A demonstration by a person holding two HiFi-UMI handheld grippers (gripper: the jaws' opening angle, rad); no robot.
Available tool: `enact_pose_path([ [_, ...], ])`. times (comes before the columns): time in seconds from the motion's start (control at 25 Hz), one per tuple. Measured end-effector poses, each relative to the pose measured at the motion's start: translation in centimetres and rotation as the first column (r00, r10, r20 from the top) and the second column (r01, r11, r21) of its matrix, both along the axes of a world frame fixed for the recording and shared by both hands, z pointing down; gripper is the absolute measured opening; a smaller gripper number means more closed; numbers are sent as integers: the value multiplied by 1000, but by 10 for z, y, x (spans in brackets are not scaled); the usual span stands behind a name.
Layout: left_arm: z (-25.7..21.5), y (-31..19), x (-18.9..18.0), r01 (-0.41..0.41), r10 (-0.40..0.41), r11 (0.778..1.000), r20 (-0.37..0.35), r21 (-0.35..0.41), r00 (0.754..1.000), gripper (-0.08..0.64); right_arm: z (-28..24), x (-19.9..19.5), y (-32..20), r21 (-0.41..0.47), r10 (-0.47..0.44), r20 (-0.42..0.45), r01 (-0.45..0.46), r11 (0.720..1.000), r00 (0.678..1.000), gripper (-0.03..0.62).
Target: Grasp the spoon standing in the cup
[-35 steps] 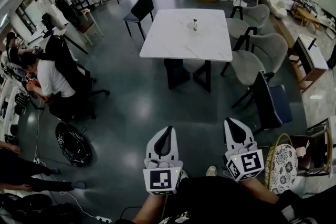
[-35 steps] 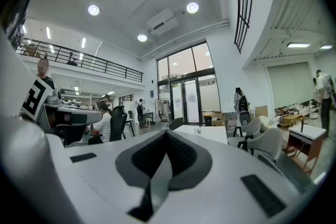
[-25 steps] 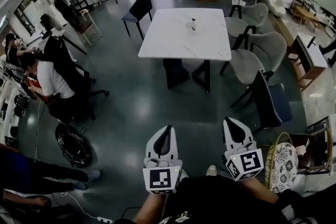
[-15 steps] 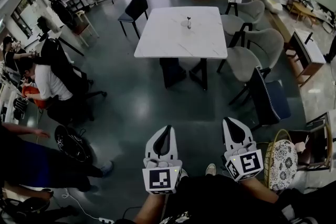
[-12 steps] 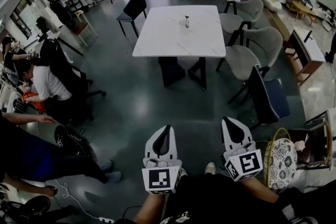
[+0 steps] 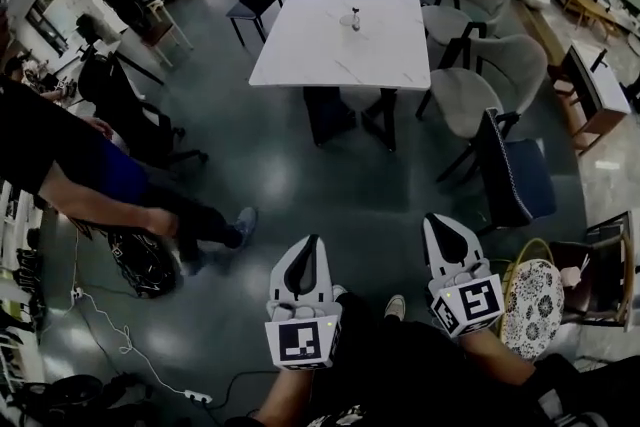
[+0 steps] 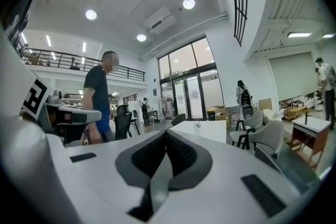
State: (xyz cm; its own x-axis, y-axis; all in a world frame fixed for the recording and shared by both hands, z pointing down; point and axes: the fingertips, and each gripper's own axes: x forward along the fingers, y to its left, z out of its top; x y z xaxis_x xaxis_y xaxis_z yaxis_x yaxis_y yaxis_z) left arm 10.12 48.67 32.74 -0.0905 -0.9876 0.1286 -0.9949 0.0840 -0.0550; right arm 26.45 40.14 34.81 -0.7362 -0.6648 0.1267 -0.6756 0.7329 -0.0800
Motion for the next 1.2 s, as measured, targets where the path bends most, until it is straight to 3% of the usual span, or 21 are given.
enact_pose_path([
  [0.28, 5, -36, -4, -27, 27, 1000, -23, -1, 999, 9, 6, -9, -25, 10, 1, -1, -1, 1000, 1000, 63],
  [0.56, 3, -94, -32, -80, 80, 997, -31, 8, 996, 9, 3, -39, -74, 4, 37, -16, -37, 999, 999, 63],
  [0.84, -18, -152, -90, -101, 105, 992, -49, 73, 993, 9, -15, -102, -126, 46, 47, -14, -46, 998, 999, 63],
  [1.2, -20, -198, -154, -145, 147, 988, -40, 56, 988, 9, -25, -152, -164, 47, 127, -16, -126, 991, 992, 63],
])
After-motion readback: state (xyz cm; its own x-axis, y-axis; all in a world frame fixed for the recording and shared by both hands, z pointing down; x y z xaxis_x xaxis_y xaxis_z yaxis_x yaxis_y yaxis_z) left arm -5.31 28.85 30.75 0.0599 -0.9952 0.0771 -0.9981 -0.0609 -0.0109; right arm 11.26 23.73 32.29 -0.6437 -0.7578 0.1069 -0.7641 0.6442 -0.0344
